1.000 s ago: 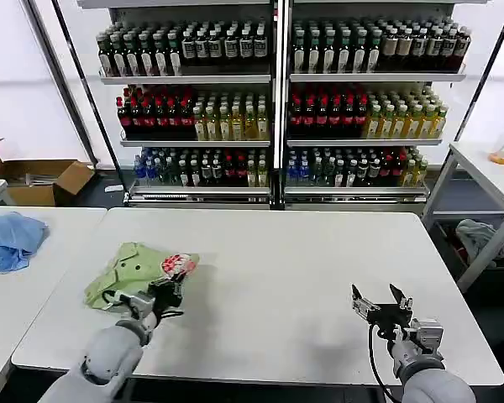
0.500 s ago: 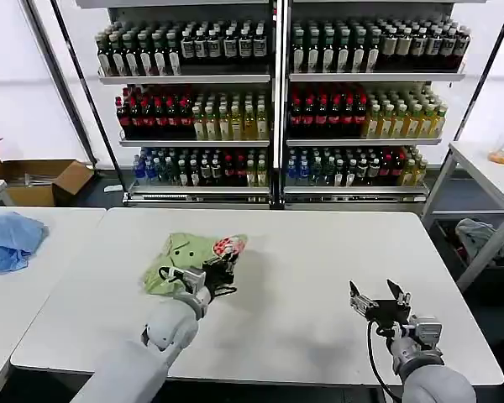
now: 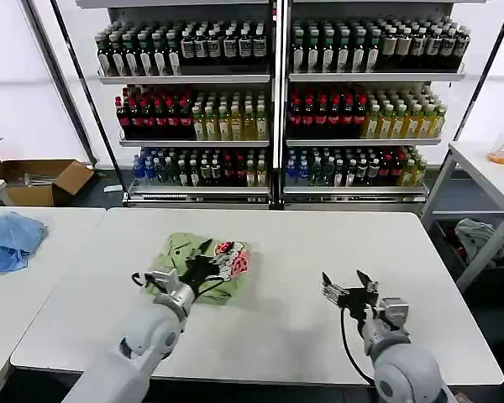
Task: Fold and organize the clothes.
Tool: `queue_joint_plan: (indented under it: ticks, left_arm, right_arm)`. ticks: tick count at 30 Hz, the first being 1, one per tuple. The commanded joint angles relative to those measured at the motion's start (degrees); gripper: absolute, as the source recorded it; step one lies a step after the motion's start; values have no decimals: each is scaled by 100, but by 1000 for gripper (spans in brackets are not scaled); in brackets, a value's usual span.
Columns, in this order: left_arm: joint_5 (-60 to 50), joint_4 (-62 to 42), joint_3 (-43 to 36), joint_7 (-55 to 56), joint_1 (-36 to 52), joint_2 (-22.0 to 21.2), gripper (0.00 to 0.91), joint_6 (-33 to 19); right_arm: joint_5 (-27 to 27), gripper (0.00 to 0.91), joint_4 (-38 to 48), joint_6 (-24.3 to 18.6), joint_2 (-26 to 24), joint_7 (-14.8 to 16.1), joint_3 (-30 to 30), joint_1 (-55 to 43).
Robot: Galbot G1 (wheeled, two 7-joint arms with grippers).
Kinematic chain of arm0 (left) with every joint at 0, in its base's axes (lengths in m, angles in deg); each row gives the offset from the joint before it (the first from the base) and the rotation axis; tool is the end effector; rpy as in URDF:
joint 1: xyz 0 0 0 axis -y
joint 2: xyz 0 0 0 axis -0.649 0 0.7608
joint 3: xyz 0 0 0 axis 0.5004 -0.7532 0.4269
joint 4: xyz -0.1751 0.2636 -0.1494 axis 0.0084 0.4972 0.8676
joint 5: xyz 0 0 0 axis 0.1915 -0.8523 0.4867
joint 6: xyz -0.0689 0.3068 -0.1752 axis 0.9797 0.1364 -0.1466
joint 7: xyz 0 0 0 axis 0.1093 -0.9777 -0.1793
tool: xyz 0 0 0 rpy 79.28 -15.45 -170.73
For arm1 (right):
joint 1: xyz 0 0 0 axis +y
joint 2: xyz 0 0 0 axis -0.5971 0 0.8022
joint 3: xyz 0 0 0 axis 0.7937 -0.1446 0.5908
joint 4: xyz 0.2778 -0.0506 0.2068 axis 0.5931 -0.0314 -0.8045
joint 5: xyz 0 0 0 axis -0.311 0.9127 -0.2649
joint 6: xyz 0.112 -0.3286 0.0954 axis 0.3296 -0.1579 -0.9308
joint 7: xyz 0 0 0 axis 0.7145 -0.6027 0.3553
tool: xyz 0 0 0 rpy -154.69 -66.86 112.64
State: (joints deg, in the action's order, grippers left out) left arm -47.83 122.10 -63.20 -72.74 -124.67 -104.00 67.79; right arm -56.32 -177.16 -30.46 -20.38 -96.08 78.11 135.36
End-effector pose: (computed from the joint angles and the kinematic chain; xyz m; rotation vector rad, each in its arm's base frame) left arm 0.3529 0.0040 -0.2652 -0.4599 -2.8616 0.1955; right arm 0.2726 -0.0178 -0.2308 0.1914 -2.7673 -0.0845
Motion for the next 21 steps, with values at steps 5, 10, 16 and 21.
queue_joint_plan:
  ticks: [5, 10, 16, 21]
  left_arm:
    - [460, 740, 2497, 225, -1544, 642, 907, -369]
    - [445, 763, 2706, 226, -1788, 525, 907, -429]
    - [419, 749, 2758, 217, -1928, 459, 907, -465]
    - [398, 798, 2763, 220, -1989, 437, 907, -471]
  right_arm:
    - [-1873, 907, 2104, -45, 942, -353, -2128, -2602]
    - [-2177, 907, 2533, -95, 1259, -345, -2228, -2730]
    - [-2083, 907, 2923, -143, 1647, -297, -2402, -2742]
    - [-2069, 907, 3133, -163, 1904, -261, -2447, -2734]
